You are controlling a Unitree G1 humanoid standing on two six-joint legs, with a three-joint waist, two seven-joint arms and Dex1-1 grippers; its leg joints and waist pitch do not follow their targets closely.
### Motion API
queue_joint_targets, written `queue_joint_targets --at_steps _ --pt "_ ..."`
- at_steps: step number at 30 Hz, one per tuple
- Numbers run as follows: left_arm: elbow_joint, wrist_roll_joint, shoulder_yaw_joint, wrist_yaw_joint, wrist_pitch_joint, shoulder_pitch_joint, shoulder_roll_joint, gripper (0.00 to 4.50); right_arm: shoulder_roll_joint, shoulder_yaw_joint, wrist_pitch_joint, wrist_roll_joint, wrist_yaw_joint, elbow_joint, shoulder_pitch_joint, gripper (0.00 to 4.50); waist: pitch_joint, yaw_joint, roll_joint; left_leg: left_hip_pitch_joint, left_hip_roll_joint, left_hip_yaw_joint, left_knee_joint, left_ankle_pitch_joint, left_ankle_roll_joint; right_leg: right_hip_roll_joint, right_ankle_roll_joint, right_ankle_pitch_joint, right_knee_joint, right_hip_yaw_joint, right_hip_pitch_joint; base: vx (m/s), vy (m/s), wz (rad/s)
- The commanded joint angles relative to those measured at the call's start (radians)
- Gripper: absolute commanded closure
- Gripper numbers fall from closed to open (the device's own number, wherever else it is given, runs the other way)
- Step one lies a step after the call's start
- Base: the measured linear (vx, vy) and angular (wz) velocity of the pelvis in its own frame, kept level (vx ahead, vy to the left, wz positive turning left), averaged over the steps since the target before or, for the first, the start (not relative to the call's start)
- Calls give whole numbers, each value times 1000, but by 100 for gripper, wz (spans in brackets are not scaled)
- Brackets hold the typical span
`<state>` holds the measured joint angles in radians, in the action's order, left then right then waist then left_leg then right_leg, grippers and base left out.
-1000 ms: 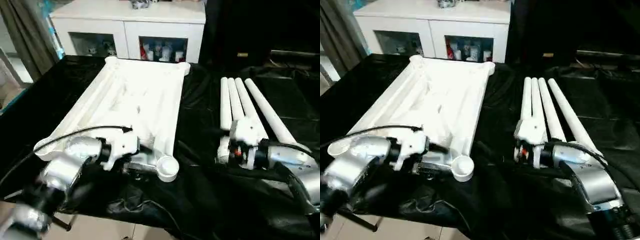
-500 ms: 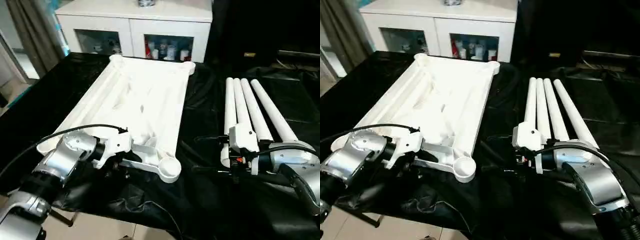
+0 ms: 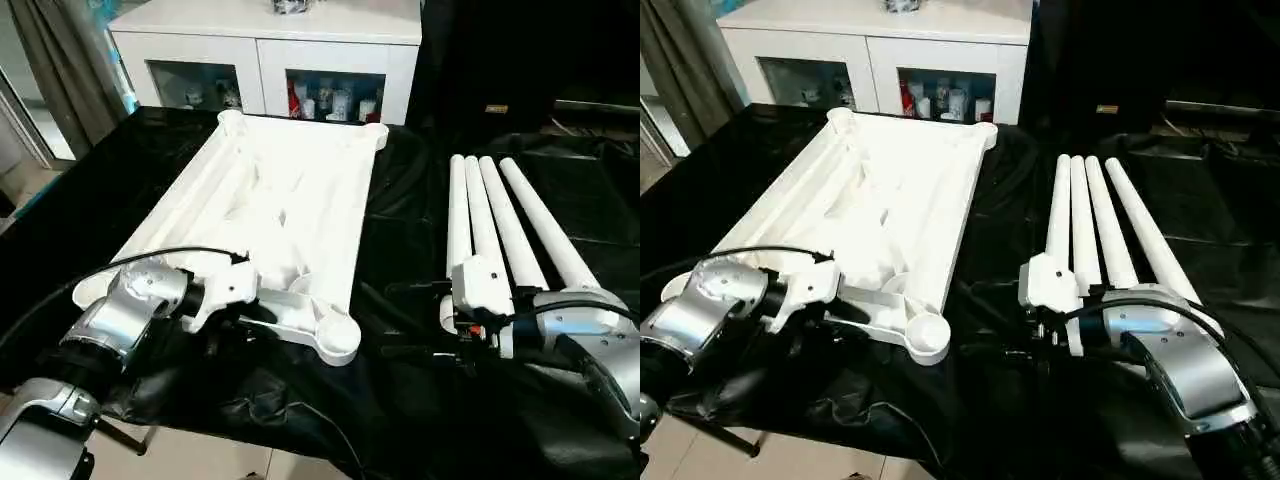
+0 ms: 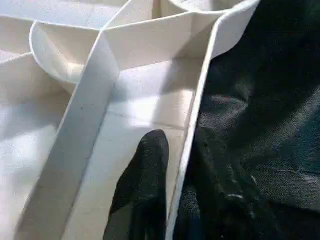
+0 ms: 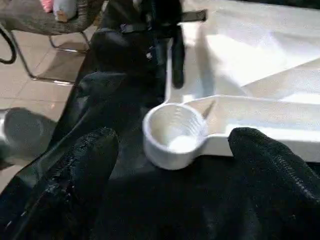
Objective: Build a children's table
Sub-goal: Move table base
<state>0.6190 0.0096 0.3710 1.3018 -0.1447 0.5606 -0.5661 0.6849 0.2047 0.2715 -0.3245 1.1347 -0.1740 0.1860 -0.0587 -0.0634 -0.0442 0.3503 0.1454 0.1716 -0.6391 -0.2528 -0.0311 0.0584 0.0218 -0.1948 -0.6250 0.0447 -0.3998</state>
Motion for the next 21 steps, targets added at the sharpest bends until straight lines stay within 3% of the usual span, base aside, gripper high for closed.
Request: queue_joint_targets --at_steps 1,4,9,15,21 --pt "-24 16 -10 -22 -42 6 -11 387 8 -5 4 -5 -6 -30 -5 52 64 -4 -4 4 87 -37 89 -95 47 101 282 -94 70 -58 62 0 0 0" --pt "-45 38 -1 -37 -113 -7 -22 403 4 -7 -3 3 -15 -35 -14 52 63 -1 -9 7 89 -39 91 -100 46 102 280 -95 69 -58 63 0 0 0" --pt "-68 100 9 -104 -226 -6 -25 438 -10 -4 -3 6 -25 -42 -22 52 63 2 -4 7 88 -38 90 -106 48 102 275 -110 72 -58 64 0 0 0" --pt "-76 202 30 -173 -326 11 -61 449 -28 6 -15 11 -35 -27 -17 52 62 3 -4 6 88 -38 90 -103 48 101 270 -113 70 -58 60 0 0 0" --pt "-39 253 19 -237 -390 28 -84 449 -47 20 -34 36 -48 -9 -9 52 63 3 -5 5 87 -38 90 -98 42 100 265 -112 69 -57 57 0 0 0"
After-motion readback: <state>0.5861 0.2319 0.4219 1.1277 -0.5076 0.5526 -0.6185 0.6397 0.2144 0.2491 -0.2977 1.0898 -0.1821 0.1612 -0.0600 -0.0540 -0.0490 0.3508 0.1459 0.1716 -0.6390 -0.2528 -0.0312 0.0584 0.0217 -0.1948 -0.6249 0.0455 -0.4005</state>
